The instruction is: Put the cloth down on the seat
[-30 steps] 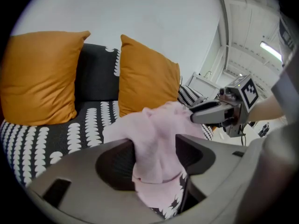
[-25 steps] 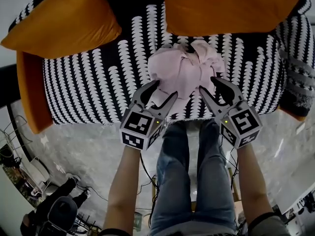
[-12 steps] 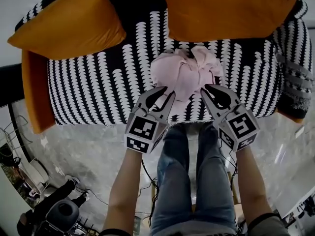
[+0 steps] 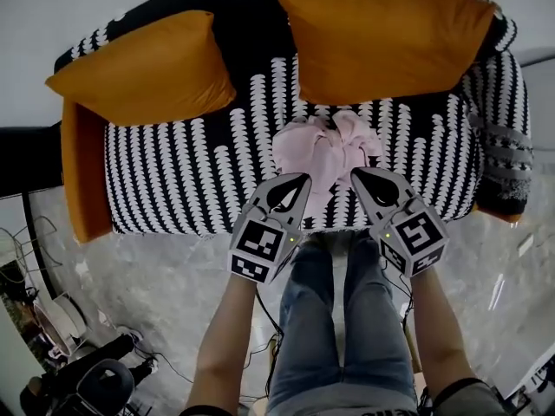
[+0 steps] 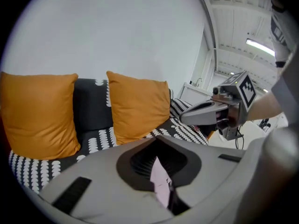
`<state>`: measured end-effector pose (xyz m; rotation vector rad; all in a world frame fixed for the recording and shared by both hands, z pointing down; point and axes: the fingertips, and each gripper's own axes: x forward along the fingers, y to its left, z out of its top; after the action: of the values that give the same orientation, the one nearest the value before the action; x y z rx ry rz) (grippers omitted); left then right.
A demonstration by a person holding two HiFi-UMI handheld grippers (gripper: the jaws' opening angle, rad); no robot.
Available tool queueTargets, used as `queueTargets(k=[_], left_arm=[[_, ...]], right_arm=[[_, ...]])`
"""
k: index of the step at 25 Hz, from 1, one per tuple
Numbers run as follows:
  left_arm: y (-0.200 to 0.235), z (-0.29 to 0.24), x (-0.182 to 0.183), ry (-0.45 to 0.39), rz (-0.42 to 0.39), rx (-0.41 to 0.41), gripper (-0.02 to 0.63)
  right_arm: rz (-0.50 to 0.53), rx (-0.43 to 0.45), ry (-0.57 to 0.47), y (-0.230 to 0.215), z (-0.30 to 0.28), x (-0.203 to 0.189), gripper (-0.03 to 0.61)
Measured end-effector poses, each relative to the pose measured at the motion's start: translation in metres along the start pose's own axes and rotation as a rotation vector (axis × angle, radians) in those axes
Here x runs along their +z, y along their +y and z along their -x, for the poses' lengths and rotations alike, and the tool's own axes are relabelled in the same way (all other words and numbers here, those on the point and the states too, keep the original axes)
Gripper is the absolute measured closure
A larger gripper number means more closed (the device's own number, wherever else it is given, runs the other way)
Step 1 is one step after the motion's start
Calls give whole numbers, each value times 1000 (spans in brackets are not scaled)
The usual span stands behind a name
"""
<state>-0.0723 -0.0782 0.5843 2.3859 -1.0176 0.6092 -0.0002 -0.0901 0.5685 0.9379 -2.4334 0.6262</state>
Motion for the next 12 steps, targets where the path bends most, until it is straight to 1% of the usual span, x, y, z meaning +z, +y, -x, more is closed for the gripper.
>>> queueTargets(k=[5,12], left_arm=[[-20,23,45,-48,-27,-27,592],[-49,60,117,-144,-95,-50,592]], right_arm=[[8,13,-63,18,26,44,586],[54,13,-148,43,69,103,588]])
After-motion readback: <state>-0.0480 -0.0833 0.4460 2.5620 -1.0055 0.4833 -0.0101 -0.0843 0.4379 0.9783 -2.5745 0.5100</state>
